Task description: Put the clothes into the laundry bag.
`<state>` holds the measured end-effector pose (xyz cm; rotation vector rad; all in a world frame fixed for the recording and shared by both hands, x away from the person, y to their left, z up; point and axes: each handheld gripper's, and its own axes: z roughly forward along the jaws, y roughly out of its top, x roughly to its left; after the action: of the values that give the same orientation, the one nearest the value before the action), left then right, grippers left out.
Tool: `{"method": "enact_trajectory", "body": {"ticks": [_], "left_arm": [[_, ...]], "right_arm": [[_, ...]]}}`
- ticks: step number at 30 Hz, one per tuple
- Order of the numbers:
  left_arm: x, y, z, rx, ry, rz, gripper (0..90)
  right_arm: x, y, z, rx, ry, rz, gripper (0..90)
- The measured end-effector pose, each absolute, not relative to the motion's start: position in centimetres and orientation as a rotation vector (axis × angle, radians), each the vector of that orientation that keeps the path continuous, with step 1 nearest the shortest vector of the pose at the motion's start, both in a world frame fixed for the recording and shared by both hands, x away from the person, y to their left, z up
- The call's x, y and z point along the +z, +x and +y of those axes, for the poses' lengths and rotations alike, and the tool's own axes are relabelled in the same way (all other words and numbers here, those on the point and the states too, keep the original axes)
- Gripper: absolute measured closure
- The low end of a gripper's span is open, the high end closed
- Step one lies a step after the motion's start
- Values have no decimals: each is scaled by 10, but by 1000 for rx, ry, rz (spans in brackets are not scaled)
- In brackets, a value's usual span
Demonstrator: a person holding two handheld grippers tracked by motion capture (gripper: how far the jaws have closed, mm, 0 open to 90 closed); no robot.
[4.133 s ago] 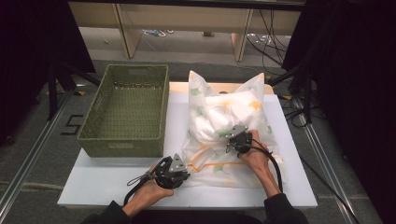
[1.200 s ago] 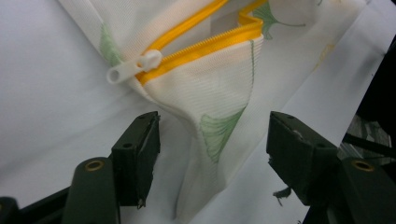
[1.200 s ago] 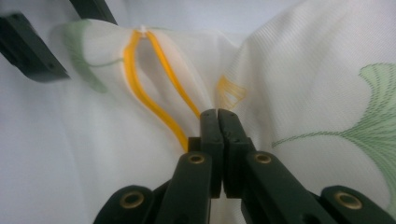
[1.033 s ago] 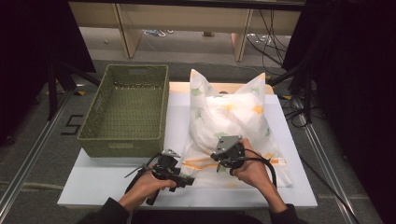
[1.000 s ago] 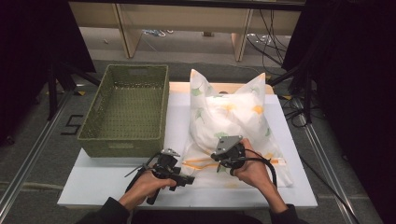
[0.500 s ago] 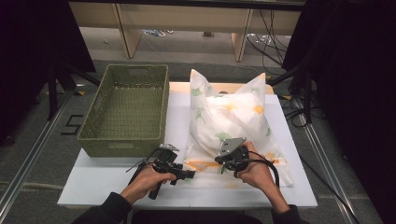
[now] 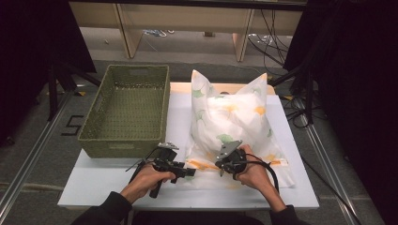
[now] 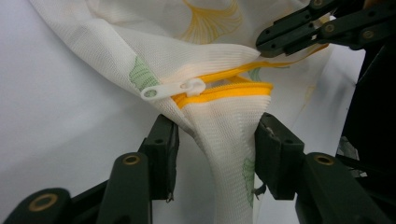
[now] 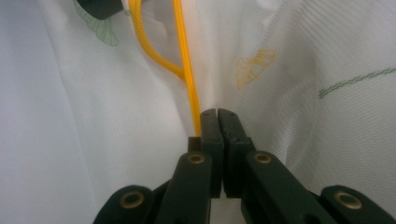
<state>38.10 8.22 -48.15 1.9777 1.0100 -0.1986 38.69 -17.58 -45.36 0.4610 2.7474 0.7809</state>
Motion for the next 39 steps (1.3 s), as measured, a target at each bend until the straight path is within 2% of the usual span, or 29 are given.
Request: {"method": "enact_trajectory", "body": {"ticks": [5, 13, 17, 22, 29, 31, 33, 39], "left_arm": [[-478, 383, 85, -195, 1939, 1023, 522], [-476, 379, 84, -116, 1970, 936, 819], [-475, 376, 82, -81, 1996, 905, 851], [-473, 374, 81, -67, 2003, 896, 850], [-472, 373, 80, -57, 2012, 886, 833], [-472, 373, 80, -59, 2016, 877, 817], [-472, 373, 80, -71, 2023, 865, 787], [-465, 374, 85, -164, 1960, 896, 632]], "right_arm": [[-455, 387, -176, 786, 486, 2747, 900], [-456, 388, -177, 842, 536, 2725, 874], [-445, 387, -178, 931, 516, 2676, 826], [-433, 375, -162, 1019, 429, 2693, 812], [-444, 376, -147, 1005, 406, 2738, 798], [-447, 377, -144, 1004, 398, 2753, 851], [-451, 377, -141, 952, 365, 2772, 893], [-459, 377, -135, 909, 337, 2799, 900]]}}
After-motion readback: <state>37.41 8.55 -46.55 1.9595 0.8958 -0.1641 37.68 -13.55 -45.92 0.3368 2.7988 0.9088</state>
